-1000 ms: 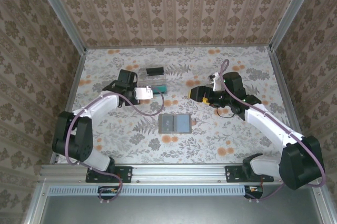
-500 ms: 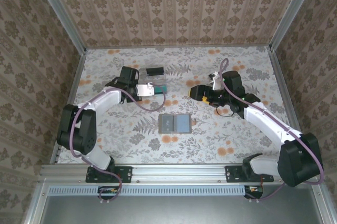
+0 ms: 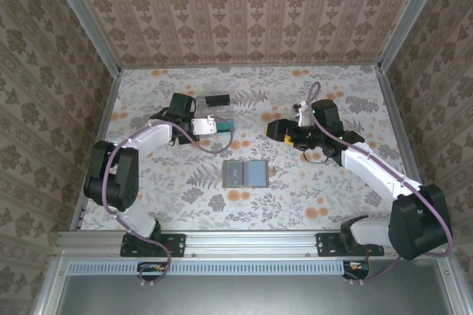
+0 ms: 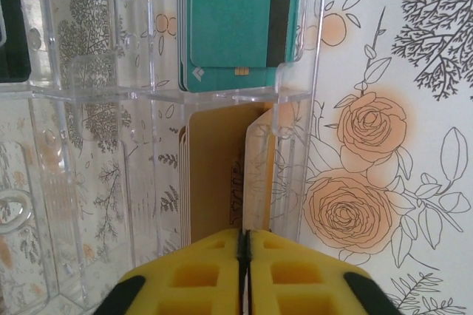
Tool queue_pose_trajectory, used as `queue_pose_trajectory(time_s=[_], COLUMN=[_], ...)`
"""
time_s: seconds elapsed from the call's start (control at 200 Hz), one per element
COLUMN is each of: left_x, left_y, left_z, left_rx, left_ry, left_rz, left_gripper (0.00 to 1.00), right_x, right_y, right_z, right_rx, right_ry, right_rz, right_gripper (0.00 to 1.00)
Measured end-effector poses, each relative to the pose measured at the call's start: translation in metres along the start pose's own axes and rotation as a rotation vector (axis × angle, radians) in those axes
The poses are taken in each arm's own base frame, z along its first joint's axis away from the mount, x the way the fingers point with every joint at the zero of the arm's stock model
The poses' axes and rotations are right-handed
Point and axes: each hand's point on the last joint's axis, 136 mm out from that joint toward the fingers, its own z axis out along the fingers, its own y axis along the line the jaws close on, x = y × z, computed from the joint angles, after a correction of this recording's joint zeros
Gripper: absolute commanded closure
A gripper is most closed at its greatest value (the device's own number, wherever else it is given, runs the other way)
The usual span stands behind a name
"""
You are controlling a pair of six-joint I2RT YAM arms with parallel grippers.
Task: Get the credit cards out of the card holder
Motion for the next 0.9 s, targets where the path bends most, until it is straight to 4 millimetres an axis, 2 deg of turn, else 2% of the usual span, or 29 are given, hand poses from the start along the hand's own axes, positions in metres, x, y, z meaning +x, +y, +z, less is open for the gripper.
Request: queue_pose_trajectory(time_s=[0.1, 0.305, 0.695, 0.905], left_x=[0.001, 0.002, 0.002, 0.003], left_y=[0.0, 0.003, 0.024, 0.024], left_z=[0.002, 0.002, -0.001, 0.003], left_rx=[0.001, -0.005, -0.075, -0.07], left_ry=[0.003, 0.005, 0.028, 0.037], left_rz=[-0.015, -0.024, -0.05, -0.058], left_gripper=[0.77, 0.77, 0.76, 0.74], right_x=[-0.001, -0.001, -0.005, -0.005], right_y=[0.0, 0.0, 0.001, 0.001], right_z=[0.0, 0.0, 0.0, 0.0], right_rx=[0.001, 0.0, -0.008, -0.009], right_ry=[-0.002, -0.003, -0.016, -0.015], right_rz=[0.001, 0.004, 0.005, 0.012], right_gripper=[0.0, 0.0, 0.0, 0.0])
